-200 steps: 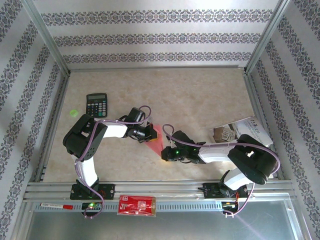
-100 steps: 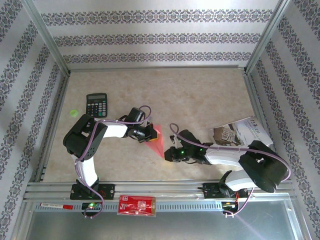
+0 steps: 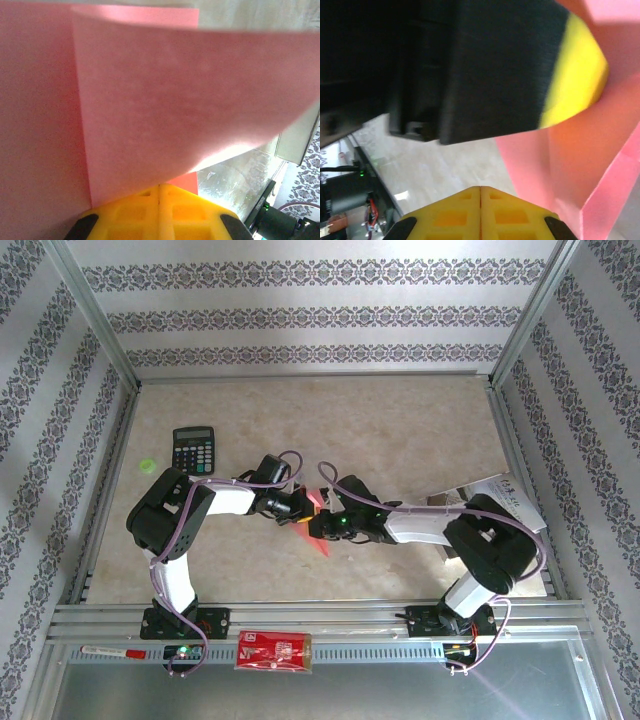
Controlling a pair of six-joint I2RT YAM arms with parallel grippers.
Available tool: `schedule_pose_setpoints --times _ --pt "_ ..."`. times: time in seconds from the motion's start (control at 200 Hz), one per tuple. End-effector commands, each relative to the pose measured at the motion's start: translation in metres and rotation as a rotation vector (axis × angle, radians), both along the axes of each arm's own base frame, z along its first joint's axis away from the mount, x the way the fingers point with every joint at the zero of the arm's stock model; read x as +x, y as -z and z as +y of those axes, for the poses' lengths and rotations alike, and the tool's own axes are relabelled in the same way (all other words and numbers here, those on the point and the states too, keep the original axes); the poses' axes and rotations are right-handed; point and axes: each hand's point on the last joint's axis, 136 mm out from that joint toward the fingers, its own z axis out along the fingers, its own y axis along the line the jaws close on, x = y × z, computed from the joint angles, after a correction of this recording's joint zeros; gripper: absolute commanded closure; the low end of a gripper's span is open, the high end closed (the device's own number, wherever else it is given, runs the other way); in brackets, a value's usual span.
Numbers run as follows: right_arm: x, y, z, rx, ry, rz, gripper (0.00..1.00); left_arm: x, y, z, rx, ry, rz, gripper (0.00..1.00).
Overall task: Fold a paper plane with a square sheet of paper (pick it up from the middle)
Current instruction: Fourth fold the wing at the center of the table.
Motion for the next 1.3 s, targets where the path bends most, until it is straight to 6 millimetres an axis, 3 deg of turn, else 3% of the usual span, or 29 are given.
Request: schedule_pose_setpoints --times 0.0,0.25,0.44,0.749,1.029,1.124,1.294 --pt "0.007 0.009 -0.002 -0.014 -0.006 -0.006 0.94 -0.012 0.047 0.030 0.181 -0.049 0.084 1.00" --pt "0.011 0.019 -0.011 -0.017 0.024 0.007 0.95 -0.011 0.044 0.028 0.176 -0.039 0.080 1.00" --pt "0.010 0.027 -0.018 -0.026 0.061 0.022 0.96 -0.005 0.033 0.021 0.142 -0.033 0.065 0.90" --pt "0.010 0.036 -0.027 -0.018 0.114 0.039 0.97 0.010 -0.012 0.002 0.015 -0.039 0.010 0.77" --pt "0.010 0.036 -0.026 0.013 0.121 0.043 0.98 0.004 -0.055 0.000 -0.064 -0.038 -0.063 0.68" --pt "0.011 0.034 -0.024 0.027 0.116 0.042 0.98 -0.002 -0.051 0.005 -0.047 -0.046 -0.052 0.70" --pt "0.011 0.034 -0.024 0.033 0.118 0.043 0.98 -0.010 -0.032 0.008 -0.026 -0.033 -0.004 0.83"
